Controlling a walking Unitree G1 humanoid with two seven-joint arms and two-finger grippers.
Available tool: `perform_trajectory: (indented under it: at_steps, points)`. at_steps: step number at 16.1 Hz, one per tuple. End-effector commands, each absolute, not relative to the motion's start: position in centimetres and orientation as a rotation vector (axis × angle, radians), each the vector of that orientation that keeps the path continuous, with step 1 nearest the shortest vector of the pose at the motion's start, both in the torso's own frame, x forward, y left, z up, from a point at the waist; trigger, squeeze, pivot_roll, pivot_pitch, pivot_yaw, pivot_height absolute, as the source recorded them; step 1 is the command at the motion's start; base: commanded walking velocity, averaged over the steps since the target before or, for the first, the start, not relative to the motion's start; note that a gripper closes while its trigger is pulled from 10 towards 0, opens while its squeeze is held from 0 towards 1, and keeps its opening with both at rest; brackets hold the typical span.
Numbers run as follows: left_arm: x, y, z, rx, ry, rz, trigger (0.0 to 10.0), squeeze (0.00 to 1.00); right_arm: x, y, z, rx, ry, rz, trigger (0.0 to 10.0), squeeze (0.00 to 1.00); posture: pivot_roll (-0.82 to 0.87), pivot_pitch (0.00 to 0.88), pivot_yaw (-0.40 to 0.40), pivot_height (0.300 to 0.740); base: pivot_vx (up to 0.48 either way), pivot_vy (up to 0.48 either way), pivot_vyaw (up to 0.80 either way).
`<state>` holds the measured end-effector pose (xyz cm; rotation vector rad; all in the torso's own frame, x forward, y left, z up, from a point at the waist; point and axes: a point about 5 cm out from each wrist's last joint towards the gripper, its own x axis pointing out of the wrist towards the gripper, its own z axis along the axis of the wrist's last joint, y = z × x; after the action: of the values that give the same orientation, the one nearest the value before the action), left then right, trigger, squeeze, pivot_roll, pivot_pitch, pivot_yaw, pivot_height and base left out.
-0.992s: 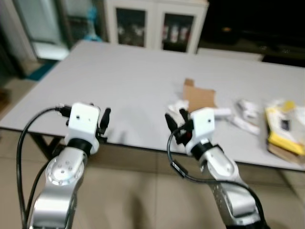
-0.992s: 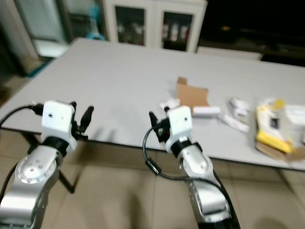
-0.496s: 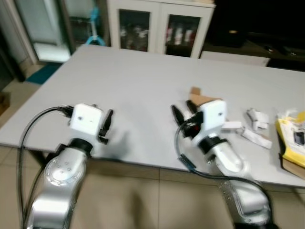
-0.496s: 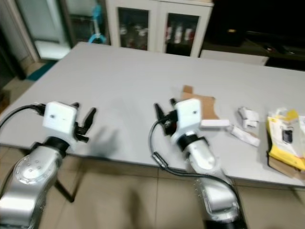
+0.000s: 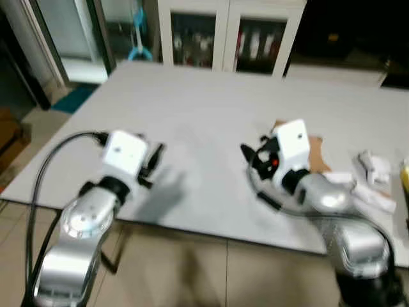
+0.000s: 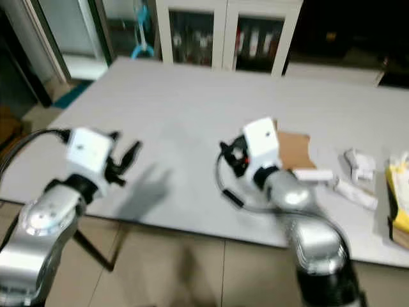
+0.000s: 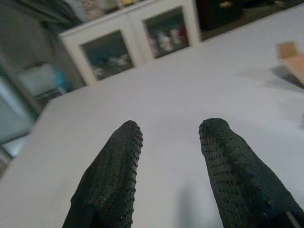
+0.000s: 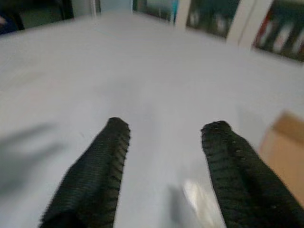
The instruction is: Picking trash to rubbish bin
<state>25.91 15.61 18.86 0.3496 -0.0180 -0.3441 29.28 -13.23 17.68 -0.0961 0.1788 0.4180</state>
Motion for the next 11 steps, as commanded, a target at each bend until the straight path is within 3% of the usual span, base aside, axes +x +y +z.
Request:
perform_trajectory:
  at_steps: [1, 6, 11]
  points:
    - [26.1, 15.5, 18.7, 0.331, -0.003, -0.398, 10.0, 0.00, 29.9, -13.4, 18.0, -0.083, 0.204, 0.437, 10.0, 1.00, 0.03, 0.082, -0.008, 0.740, 0.000, 0.000, 0.00]
    - [26.0, 13.3, 18.8, 0.267, 0.017, -0.744, 10.0, 0.00, 34.1, -16.1, 17.3, -0.093, 0.418, 0.383, 10.0, 1.00, 0.01, 0.090, -0.011, 0.740, 0.000, 0.000, 0.00]
    - [26.3, 13.6, 18.6, 0.287, 0.015, -0.729, 10.0, 0.00, 34.8, -16.6, 15.0, -0.087, 0.582, 0.396, 10.0, 1.00, 0.02, 0.093, -0.024, 0.740, 0.000, 0.000, 0.00]
